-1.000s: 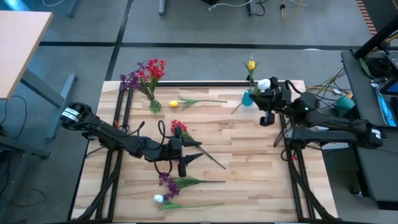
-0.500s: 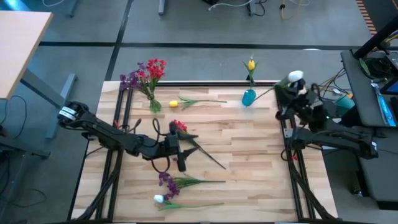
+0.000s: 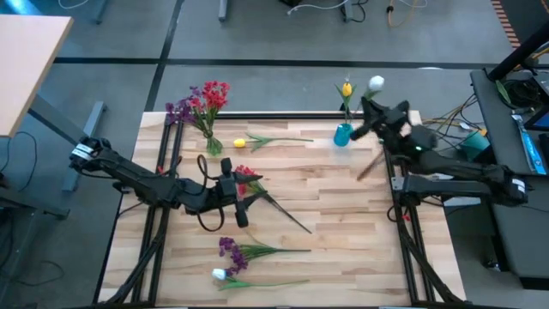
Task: Sort flowers into vase by color
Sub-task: Put the top white tulip into the blue vase
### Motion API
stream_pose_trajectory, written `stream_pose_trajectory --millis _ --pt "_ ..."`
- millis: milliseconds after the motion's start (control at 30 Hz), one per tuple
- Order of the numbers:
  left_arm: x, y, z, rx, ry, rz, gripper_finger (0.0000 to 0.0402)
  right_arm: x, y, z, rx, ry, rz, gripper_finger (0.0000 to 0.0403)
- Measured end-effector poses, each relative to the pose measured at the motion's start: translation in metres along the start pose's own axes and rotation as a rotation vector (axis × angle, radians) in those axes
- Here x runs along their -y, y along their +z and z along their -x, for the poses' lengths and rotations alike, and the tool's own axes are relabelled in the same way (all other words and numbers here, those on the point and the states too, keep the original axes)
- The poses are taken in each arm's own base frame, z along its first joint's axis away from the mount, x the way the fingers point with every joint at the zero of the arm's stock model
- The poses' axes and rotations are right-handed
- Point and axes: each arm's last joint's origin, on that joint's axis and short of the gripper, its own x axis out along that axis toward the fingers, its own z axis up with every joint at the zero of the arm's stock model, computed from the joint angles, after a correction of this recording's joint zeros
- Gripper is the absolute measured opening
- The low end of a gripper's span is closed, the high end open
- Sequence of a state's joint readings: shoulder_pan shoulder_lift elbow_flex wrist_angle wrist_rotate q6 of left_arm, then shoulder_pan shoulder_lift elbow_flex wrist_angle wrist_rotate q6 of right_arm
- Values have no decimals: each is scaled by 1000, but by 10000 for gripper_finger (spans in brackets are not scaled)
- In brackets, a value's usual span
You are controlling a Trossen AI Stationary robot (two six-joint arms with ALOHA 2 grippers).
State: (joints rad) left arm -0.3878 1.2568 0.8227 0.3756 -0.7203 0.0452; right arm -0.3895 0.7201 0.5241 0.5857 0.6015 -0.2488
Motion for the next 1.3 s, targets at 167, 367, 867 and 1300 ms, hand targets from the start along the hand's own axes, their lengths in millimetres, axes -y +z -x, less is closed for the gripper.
stream_pose_trajectory --millis 167,367,867,1300 --pt "0 -1 0 -11 4 -4 184 9 -10 -22 -40 -82 8 12" --pt "-5 4 6 -10 5 -2 184 17 -25 -35 -82 -68 -21 12" --pt "-7 5 8 -18 5 -13 185 19 -26 -36 -88 -77 -1 12" --pt "-7 4 8 -24 4 -12 184 16 -36 -41 -130 -87 19 12"
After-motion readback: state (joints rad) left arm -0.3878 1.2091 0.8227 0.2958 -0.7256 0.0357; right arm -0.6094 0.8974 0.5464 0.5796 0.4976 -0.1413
